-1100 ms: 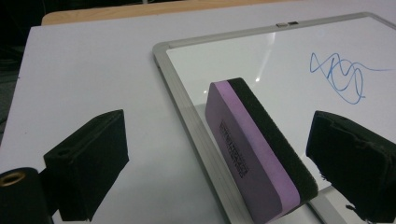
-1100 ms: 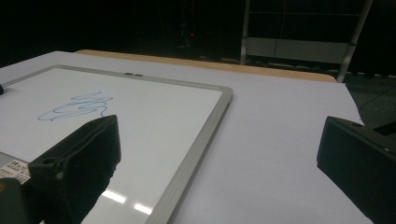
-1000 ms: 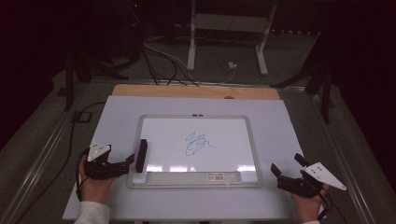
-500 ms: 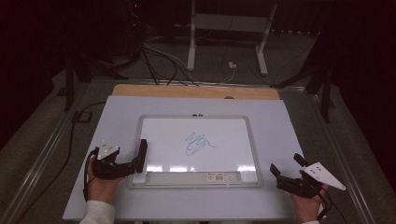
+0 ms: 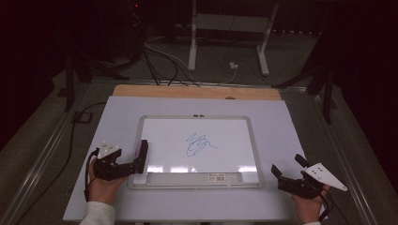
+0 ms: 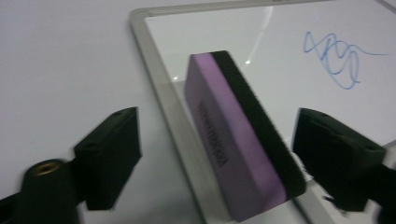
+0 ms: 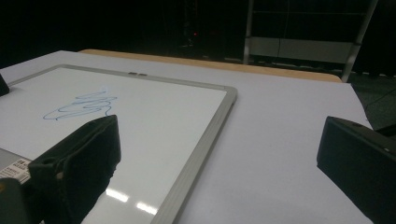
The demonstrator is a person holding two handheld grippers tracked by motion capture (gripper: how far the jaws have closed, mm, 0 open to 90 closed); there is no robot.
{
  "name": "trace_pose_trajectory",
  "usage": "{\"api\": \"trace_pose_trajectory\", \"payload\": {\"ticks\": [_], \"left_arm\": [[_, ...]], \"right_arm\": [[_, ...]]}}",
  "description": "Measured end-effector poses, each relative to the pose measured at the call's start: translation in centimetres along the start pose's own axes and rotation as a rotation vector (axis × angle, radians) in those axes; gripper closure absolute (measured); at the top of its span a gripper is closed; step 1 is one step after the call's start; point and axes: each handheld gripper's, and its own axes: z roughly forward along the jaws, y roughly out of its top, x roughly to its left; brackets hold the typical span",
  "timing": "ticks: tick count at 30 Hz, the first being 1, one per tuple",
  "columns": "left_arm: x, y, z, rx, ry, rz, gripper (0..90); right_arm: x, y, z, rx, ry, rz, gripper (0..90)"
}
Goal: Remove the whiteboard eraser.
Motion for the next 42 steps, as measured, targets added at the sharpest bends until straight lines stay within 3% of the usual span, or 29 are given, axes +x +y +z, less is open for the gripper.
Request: {"api": "trace_pose_trajectory", "payload": {"ticks": [6,11,18,25,34,42], "left_arm": [[0.0,-0.1,0.1,0.024,-0.054,-0.016,41.8],[-0.2,0.1,0.4,0.047,-0.092,-0.045,43.6],[-1.2,0.2,1.3,0.051,-0.13,-0.043,42.4],[-1.7,0.0,2.4,0.093,-0.088,-0.023,40.7],[-1.8,-0.3,3.1,0.136,-0.089,-0.013,39.8],[-1.5,-0.1,2.6,0.114,-0.083,-0.008,41.5]], "right_arm": [[0.1,0.0,0.1,0.001,0.002,-0.001,0.2],[0.2,0.0,0.1,0.004,0.004,-0.004,0.2],[0.2,0.0,0.1,0.004,0.003,-0.004,0.2],[0.1,0.0,0.1,0.002,0.003,-0.005,0.2],[0.3,0.0,0.1,0.008,0.006,-0.01,0.2],[0.2,0.0,0.1,0.009,0.003,-0.01,0.2]]}}
